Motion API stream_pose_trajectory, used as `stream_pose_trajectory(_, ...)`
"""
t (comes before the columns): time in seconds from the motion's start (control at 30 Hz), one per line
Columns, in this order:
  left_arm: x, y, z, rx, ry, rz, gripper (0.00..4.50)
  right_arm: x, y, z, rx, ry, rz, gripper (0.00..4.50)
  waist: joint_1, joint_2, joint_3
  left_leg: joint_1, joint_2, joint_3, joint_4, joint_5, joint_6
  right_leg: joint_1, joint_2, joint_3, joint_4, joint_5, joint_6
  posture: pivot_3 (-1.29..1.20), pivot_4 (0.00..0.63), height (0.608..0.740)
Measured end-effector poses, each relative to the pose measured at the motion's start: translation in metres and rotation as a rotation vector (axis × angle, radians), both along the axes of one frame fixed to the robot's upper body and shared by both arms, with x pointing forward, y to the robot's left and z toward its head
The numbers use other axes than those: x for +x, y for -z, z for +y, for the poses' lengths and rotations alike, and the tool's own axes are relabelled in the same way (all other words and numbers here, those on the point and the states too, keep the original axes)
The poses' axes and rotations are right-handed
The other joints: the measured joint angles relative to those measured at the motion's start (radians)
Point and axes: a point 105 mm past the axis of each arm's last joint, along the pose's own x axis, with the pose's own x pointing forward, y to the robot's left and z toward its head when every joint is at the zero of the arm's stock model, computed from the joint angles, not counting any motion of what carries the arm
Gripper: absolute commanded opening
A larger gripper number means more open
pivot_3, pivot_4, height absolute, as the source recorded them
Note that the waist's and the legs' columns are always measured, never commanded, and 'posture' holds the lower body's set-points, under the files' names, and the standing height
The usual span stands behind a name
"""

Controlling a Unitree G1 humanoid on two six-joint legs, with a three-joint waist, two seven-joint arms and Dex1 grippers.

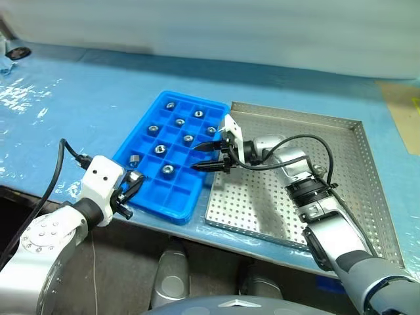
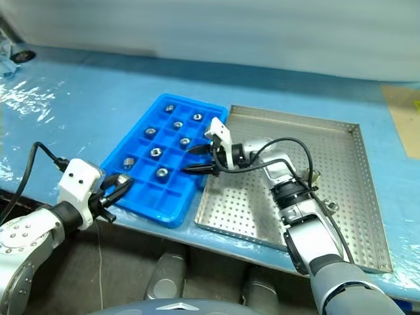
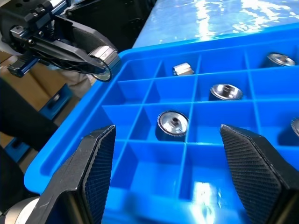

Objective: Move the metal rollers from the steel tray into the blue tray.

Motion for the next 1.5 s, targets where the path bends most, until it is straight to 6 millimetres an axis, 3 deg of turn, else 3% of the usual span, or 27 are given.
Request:
stream_pose_trajectory(0.33,0.009,0.014,0.008,0.019,-0.081,-0.009,1.08,0.001,-0.003,0.001,-0.012,-0.013,-0.020,3.62,0.057,0.000,0.000,0.001,0.001,0.000,0.000,0.000,-0.001,0.000,0.001,0.001,0.000,0.000,0.000,0.58,0.150,0.740)
stream_pose_trajectory(0.93,0.022,0.026,0.000,0.023,-0.055,0.038,1.08,0.003,-0.002,-0.004,-0.022,0.017,-0.022,3.62,0.059,0.000,0.000,0.002,0.006,0.000,0.002,0.002,-0.003,0.000,0.007,0.001,0.002,0.001,-0.001,0.55,0.150,0.740)
stream_pose_trajectory(1.17,0.025,0.022,-0.001,0.012,-0.054,0.040,3.42,0.003,0.002,-0.005,-0.023,0.028,-0.014,3.62,0.057,0.000,0.000,0.003,0.010,0.000,0.004,0.003,-0.006,0.000,0.010,0.001,0.004,0.003,-0.004,0.54,0.150,0.740)
stream_pose_trajectory(1.5,0.043,-0.016,-0.034,-0.067,0.124,-0.151,3.42,0.000,-0.001,-0.018,-0.008,0.089,-0.009,3.62,0.051,0.001,0.000,0.006,0.010,0.000,0.005,0.005,-0.008,0.001,0.011,0.003,0.009,0.003,-0.005,0.41,0.150,0.740)
